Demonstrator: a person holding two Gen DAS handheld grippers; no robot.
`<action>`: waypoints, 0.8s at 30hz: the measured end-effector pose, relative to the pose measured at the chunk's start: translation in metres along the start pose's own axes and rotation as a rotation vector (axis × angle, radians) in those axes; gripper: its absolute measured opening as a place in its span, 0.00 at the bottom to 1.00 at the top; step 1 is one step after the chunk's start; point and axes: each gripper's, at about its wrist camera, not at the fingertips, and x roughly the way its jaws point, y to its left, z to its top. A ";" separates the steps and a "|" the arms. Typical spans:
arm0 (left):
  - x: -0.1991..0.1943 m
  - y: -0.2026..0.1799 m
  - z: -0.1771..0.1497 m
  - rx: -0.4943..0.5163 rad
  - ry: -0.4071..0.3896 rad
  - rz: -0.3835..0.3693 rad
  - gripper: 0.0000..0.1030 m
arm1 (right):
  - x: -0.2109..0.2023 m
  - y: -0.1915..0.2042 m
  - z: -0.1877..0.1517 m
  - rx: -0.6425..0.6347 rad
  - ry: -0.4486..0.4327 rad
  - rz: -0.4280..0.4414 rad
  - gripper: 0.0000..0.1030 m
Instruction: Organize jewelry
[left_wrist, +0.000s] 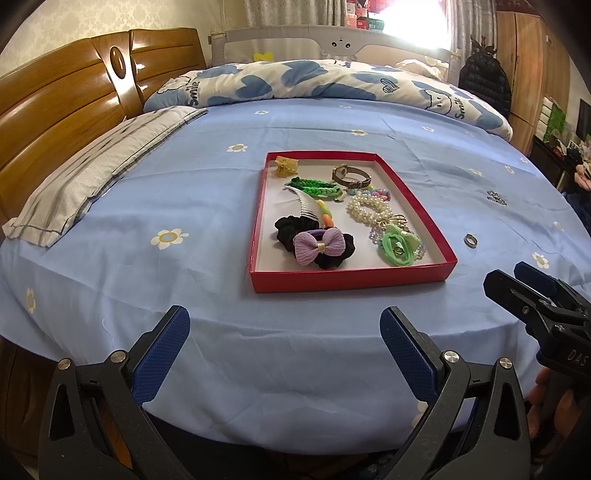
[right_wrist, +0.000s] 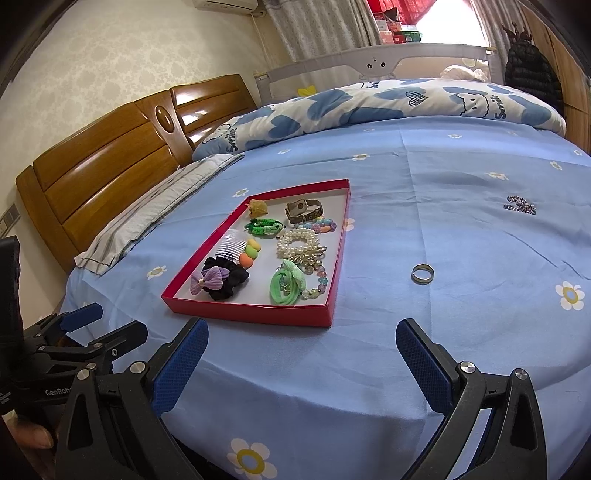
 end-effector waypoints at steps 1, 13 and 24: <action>0.000 0.000 0.000 -0.001 -0.001 0.001 1.00 | 0.000 0.000 0.000 0.000 0.000 0.000 1.00; 0.000 -0.001 0.000 0.003 0.001 -0.003 1.00 | 0.000 0.000 0.000 -0.001 0.000 0.001 1.00; 0.000 -0.001 0.000 0.004 -0.002 0.005 1.00 | -0.002 0.004 0.003 -0.003 -0.008 0.006 1.00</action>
